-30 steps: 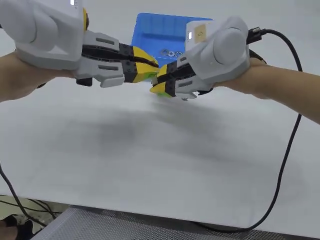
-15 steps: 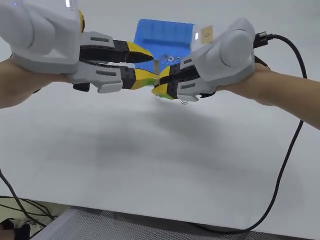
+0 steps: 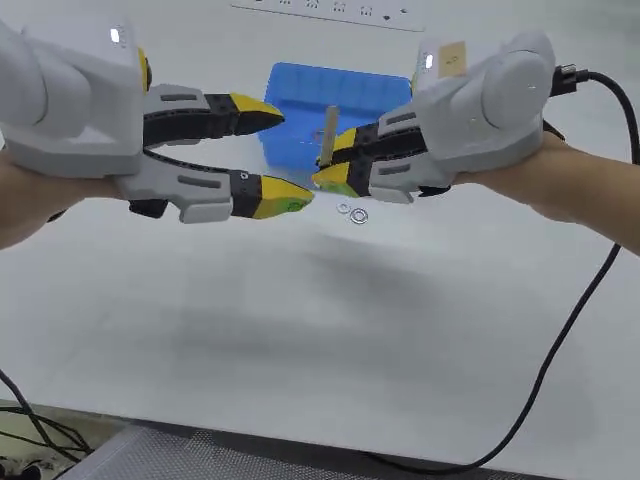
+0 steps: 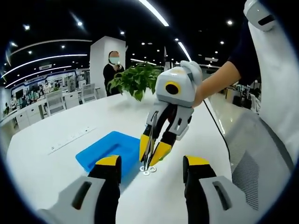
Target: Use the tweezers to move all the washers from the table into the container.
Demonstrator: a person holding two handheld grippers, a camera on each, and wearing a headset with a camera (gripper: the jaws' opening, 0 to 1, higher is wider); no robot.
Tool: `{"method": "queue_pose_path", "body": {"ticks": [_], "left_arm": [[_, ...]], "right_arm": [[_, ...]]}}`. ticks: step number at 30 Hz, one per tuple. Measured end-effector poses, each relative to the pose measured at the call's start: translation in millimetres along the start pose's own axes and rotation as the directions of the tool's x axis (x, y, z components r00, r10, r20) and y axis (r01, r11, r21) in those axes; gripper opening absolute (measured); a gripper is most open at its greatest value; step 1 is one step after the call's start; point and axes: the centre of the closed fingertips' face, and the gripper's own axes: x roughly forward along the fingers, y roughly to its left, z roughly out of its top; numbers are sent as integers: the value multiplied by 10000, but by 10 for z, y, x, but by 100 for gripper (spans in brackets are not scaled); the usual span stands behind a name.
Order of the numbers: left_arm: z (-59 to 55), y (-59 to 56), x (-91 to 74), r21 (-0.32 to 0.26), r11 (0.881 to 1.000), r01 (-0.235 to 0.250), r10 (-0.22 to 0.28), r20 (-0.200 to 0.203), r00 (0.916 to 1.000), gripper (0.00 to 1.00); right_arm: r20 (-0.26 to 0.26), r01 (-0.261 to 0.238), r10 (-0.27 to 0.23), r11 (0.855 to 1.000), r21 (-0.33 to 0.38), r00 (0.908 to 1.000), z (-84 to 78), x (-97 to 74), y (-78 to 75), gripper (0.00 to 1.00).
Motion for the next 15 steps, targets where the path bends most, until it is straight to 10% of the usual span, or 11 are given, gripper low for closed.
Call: {"method": "queue_pose_path", "body": {"ticks": [15], "left_arm": [[-73, -27, -85, -858, 9941, -657, 676, 196, 9975, 99]], "right_arm": [[354, 374, -367, 9991, -201, 9987, 277, -217, -152, 10]]}}
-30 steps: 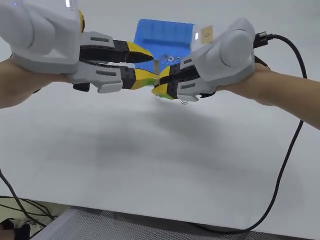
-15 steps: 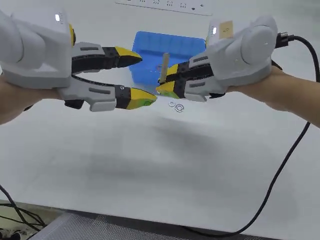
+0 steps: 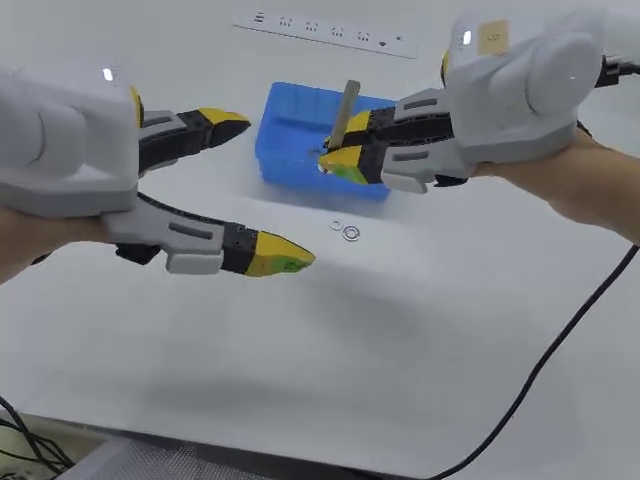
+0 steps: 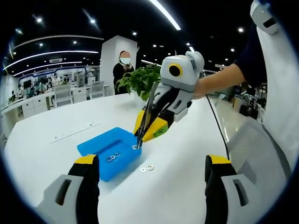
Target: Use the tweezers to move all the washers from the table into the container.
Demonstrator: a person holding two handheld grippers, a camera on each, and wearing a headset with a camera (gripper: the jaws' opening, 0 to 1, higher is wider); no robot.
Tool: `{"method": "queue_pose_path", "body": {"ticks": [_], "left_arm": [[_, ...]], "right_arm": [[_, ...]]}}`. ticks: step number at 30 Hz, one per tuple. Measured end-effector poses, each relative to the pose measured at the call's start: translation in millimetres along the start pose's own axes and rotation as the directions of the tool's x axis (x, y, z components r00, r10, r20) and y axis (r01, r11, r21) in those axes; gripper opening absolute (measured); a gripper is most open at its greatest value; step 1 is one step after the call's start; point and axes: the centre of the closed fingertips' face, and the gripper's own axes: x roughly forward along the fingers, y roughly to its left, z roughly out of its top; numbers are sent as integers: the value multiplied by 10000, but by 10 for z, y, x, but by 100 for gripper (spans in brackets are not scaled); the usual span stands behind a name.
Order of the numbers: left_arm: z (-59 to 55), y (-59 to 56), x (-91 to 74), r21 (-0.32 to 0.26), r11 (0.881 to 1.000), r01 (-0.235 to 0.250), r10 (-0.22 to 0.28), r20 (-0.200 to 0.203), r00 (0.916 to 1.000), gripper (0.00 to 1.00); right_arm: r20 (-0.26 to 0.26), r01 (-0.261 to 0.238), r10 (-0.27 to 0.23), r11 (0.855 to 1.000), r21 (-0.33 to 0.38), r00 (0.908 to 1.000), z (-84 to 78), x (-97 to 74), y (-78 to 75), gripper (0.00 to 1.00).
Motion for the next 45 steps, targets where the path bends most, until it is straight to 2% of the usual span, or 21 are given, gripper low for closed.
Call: {"method": "queue_pose_path", "body": {"ticks": [6, 7, 9, 14, 15, 16, 18, 20, 26, 28, 31, 35, 40, 45], "left_arm": [[4, 29, -43, -175, 9997, -160, 162, 94, 9998, 99], [6, 35, -59, -193, 9996, -198, 200, 108, 9997, 99], [11, 50, -96, -201, 9994, -296, 300, 161, 9994, 99], [-57, 80, -142, -264, 9983, -528, 529, 47, 9986, 99], [-87, 105, -153, -21, 9974, -720, 720, -89, 9974, 99], [-100, 160, -169, 469, 9935, -1040, 1048, -142, 9944, 99], [-109, 153, -172, 206, 9945, -1024, 1027, -119, 9946, 99], [-98, 170, -188, -158, 9939, -1090, 1091, 72, 9940, 99], [-111, 227, -260, -151, 9897, -1421, 1421, 24, 9898, 99], [-116, 282, -296, 191, 9848, -1726, 1727, -11, 9850, 99], [-124, 300, -303, -173, 9841, -1765, 1766, 17, 9843, 99], [-134, 275, -257, -131, 9835, -1803, 1802, -53, 9836, 99], [-112, 221, -175, -168, 9855, -1687, 1688, 50, 9856, 99], [-76, 219, -176, -220, 9860, -1652, 1656, 151, 9861, 99]], "right_arm": [[182, 431, -432, 9991, 38, 9989, 3, -9, -238, 10], [200, 499, -501, 9987, 108, 9985, -47, 6, -384, 10], [132, 678, -682, 9974, 248, 9976, -121, 45, -516, 10], [-143, 930, -923, 9937, 630, 9956, -307, 201, -747, 10], [-196, 937, -927, 9936, 631, 9955, -336, 234, -770, 10], [-192, 872, -861, 9937, 700, 9961, -367, 272, -796, 10], [-234, 933, -916, 9920, 848, 9955, -412, 329, -835, 10], [-405, 883, -848, 9917, 936, 9956, -499, 399, -856, 10], [-850, 728, -625, 9897, 1232, 9944, -760, 555, -881, 10], [-1030, 808, -693, 9904, 1120, 9923, -824, 574, -896, 10], [-955, 831, -707, 9876, 1331, 9929, -852, 576, -899, 10], [-925, 809, -680, 9864, 1433, 9934, -866, 574, -895, 10], [-902, 812, -682, 9855, 1490, 9936, -877, 568, -898, 10], [-970, 841, -690, 9832, 1622, 9929, -913, 554, -899, 11]]}}
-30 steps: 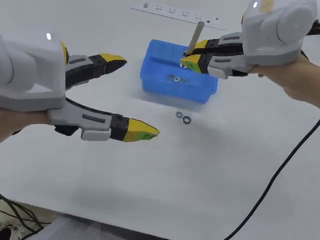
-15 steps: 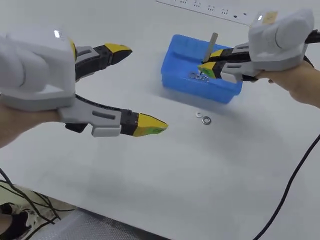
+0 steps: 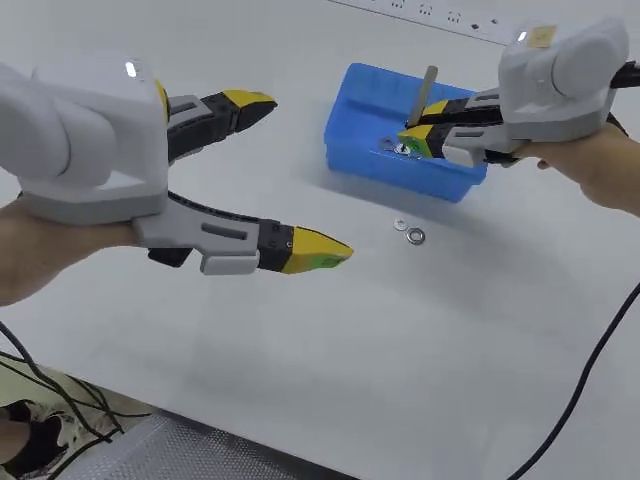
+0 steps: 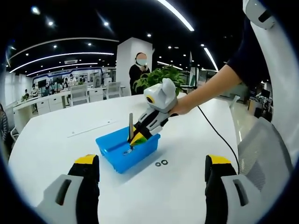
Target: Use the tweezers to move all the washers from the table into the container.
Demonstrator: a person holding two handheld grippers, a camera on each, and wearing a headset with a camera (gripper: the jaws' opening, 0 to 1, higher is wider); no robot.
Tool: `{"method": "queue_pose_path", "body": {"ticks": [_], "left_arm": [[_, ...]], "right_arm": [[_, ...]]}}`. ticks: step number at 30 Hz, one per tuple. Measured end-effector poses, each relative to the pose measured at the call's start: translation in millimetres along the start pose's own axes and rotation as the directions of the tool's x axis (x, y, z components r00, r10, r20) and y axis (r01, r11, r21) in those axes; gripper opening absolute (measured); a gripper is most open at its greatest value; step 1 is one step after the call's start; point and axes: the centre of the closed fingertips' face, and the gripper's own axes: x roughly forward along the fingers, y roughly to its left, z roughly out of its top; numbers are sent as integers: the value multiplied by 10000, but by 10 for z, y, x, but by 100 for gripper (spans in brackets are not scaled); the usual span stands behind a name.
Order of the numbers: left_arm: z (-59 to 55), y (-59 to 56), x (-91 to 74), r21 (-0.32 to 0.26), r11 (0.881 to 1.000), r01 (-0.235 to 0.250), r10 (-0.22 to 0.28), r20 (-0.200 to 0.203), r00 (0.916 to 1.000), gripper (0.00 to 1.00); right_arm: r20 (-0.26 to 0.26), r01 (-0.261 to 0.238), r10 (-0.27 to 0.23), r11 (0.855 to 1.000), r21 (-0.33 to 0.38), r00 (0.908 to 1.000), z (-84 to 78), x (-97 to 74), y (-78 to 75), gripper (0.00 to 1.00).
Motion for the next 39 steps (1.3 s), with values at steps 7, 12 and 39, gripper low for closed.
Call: {"method": "queue_pose_path", "body": {"ticks": [7, 12, 39], "left_arm": [[-25, 40, -37, -9, 10000, -79, 79, -57, 10000, 99], [-4, 92, 12, -130, 9999, 13, -12, 64, 10000, 98], [705, 280, 911, 1702, 9646, 2017, -2149, 634, 9746, 29]], "right_arm": [[133, 215, -216, 9997, 89, 9997, 32, -81, -42, 10], [128, 288, -289, 9996, 40, 9995, 81, -133, -59, 9], [181, -289, 317, 9900, -1378, 9993, 362, -349, 358, 9]]}}
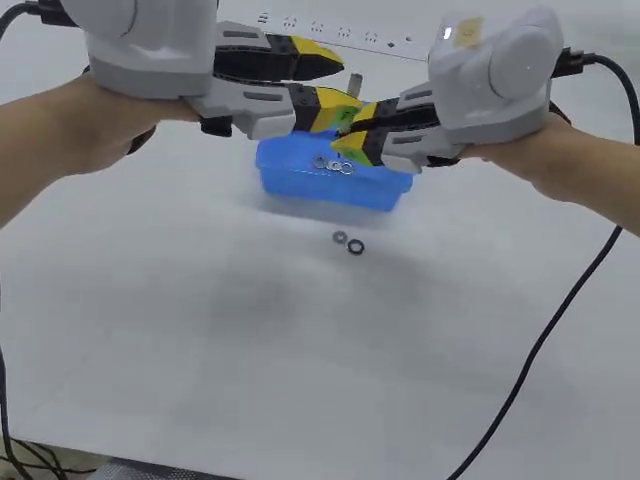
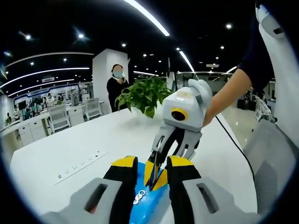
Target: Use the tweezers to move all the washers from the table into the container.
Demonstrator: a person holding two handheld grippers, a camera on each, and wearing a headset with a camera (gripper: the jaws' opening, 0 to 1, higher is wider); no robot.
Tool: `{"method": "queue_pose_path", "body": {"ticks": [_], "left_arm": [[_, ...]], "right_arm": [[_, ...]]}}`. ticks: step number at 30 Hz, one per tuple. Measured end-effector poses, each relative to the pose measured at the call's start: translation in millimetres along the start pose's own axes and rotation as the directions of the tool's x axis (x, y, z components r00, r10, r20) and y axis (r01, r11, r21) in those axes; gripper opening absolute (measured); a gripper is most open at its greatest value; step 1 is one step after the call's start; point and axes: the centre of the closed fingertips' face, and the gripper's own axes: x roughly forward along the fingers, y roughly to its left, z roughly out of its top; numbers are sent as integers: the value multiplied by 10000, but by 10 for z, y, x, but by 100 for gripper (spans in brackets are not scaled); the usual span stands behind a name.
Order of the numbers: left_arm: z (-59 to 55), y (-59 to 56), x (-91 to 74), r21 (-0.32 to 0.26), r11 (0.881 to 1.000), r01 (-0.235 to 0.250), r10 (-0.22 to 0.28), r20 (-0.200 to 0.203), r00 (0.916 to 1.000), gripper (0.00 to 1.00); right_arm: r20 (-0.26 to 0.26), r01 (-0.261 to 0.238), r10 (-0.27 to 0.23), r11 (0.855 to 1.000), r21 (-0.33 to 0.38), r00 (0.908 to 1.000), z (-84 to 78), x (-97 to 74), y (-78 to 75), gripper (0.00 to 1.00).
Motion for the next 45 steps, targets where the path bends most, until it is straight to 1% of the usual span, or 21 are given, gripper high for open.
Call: {"method": "queue_pose_path", "body": {"ticks": [5, 6, 7, 9, 11, 15, 17, 18, 20, 21, 22, 25, 26, 28, 33, 36, 37, 39, 41, 43, 45], "left_arm": [[-4, -64, 19, 199, 9988, 438, -437, -60, 9990, 22], [20, -109, 14, 633, 9953, 736, -737, -4, 9973, 17], [48, -145, 6, 706, 9937, 868, -873, 43, 9962, 10], [75, -173, 7, 558, 9925, 1089, -1094, 45, 9940, 9], [57, -156, 10, 777, 9896, 1209, -1200, -162, 9926, 8], [61, -208, 0, 777, 9856, 1502, -1481, -325, 9884, 7], [70, -217, -15, 1277, 9820, 1395, -1339, -511, 9897, 6], [79, -265, -26, 1418, 9777, 1552, -1487, -551, 9873, 6], [86, -275, -40, 1567, 9764, 1489, -1416, -571, 9883, 5], [89, -282, -47, 1492, 9775, 1493, -1424, -556, 9882, 5], [111, -325, -59, 1446, 9781, 1497, -1434, -527, 9883, 5], [122, -361, -68, 1472, 9780, 1477, -1427, -438, 9888, 5], [141, -408, -82, 1427, 9785, 1488, -1450, -368, 9888, 5], [157, -446, -100, 1443, 9794, 1409, -1380, -300, 9900, 5], [219, -516, -150, 1339, 9824, 1299, -1295, -117, 9915, 4], [254, -546, -163, 1211, 9854, 1201, -1213, 27, 9926, 5], [257, -574, -167, 1191, 9854, 1220, -1232, 28, 9924, 5], [274, -622, -168, 1272, 9844, 1217, -1233, 46, 9924, 5], [296, -680, -168, 1201, 9844, 1289, -1320, 186, 9911, 5], [307, -709, -159, 809, 9876, 1344, -1375, 338, 9899, 5], [297, -737, -147, 834, 9885, 1261, -1295, 359, 9909, 5]], "right_arm": [[76, -128, 130, 9998, -144, 9999, 36, -21, 56, 9], [95, -135, 136, 9998, -154, 9999, 44, -23, 60, 9], [118, -168, 170, 9997, -170, 9998, 56, -27, 67, 9], [195, -277, 282, 9993, -262, 9994, 84, -34, 91, 9], [104, -316, 320, 9988, -380, 9994, 86, -36, 105, 9], [114, -386, 392, 9982, -466, 9992, 102, -38, 108, 8], [82, -436, 441, 9977, -524, 9990, 110, -45, 130, 9], [91, -460, 466, 9976, -515, 9989, 118, -49, 139, 9], [69, -536, 541, 9969, -568, 9985, 131, -56, 179, 9], [59, -554, 558, 9969, -556, 9984, 134, -62, 191, 9], [53, -600, 604, 9968, -533, 9982, 142, -72, 213, 9], [39, -693, 696, 9961, -540, 9976, 153, -108, 268, 9], [64, -784, 788, 9959, -456, 9969, 160, -125, 296, 9], [41, -757, 760, 9959, -497, 9971, 159, -151, 323, 10], [55, -731, 736, 9958, -557, 9973, 187, -230, 398, 11], [174, -805, 813, 9958, -431, 9965, 205, -277, 451, 13], [194, -773, 784, 9956, -534, 9967, 208, -305, 471, 14], [271, -700, 714, 9964, -476, 9971, 212, -342, 491, 19], [208, -675, 684, 9969, -400, 9974, 175, -380, 521, 21], [-47, -606, 605, 9972, -428, 9982, 96, -412, 549, 22], [-225, -540, 529, 9973, -506, 9983, 32, -444, 580, 22]]}}
